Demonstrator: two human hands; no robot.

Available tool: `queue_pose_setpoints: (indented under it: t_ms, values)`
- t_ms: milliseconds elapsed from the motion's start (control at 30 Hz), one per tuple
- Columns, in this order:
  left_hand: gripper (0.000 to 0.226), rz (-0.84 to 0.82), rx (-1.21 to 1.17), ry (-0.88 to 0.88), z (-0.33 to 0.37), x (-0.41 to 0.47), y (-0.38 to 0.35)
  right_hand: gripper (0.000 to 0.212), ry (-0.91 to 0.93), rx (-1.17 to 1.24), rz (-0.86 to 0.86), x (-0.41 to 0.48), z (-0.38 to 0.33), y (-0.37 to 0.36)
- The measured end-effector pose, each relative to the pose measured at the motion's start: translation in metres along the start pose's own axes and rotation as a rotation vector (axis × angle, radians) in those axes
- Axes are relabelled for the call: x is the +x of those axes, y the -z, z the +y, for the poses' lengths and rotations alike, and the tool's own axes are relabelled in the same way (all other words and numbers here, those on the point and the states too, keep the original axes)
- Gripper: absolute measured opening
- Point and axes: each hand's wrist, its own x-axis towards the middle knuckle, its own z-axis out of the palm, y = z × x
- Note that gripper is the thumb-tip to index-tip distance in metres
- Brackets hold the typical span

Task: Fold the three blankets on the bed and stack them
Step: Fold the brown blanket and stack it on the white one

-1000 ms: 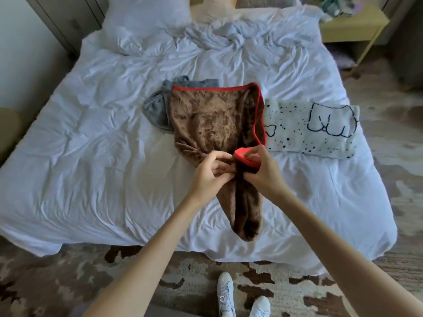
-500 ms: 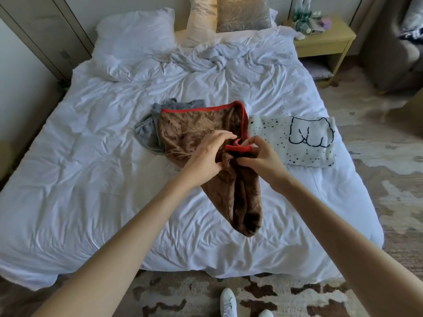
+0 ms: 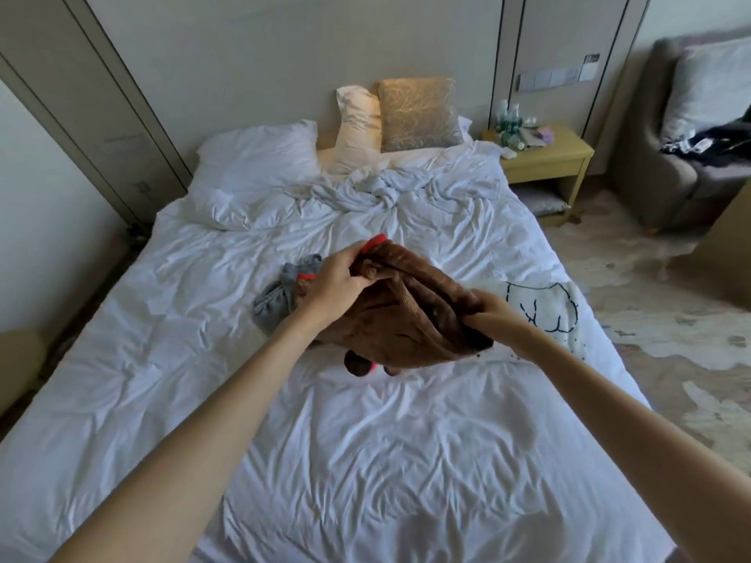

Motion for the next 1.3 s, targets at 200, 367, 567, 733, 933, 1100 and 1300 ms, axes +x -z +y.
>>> queue_pose_setpoints:
  t_ms: [200, 367, 567, 733, 933, 1100, 1300]
  values:
    - [0.050, 0.260, -0.157, -0.077, 0.058, 0.029, 0.069, 0.031, 0.030, -0.069, -0.019, 0.005, -0.100, 0.053]
    - [0.028, 0.479, -0.136, -0.219, 0.139, 0.050, 0.139, 0.017, 0.271, 0.074, 0.157, -0.020, -0.229, 0.120]
    - [0.030, 0.596, -0.017, -0.323, 0.247, 0.056, 0.194, 0.010, 0.473, 0.302, 0.217, -0.078, -0.347, 0.178]
    - [0.021, 0.731, 0.037, -0.422, 0.320, 0.048, 0.209, 0.008, 0.560, 0.633, 0.164, -0.116, -0.391, 0.213]
    - [0.026, 0.681, 0.071, -0.291, 0.299, 0.030, 0.154, 0.047, 0.677, 0.513, -0.332, -0.141, -0.333, 0.195]
    - [0.023, 0.697, 0.045, -0.253, 0.294, 0.019, 0.139, 0.029, 0.763, 0.165, 0.299, -0.141, -0.306, 0.178]
    - [0.029, 0.726, 0.100, -0.300, 0.308, 0.001, 0.149, 0.012, 0.910, 0.214, 0.426, -0.160, -0.314, 0.184]
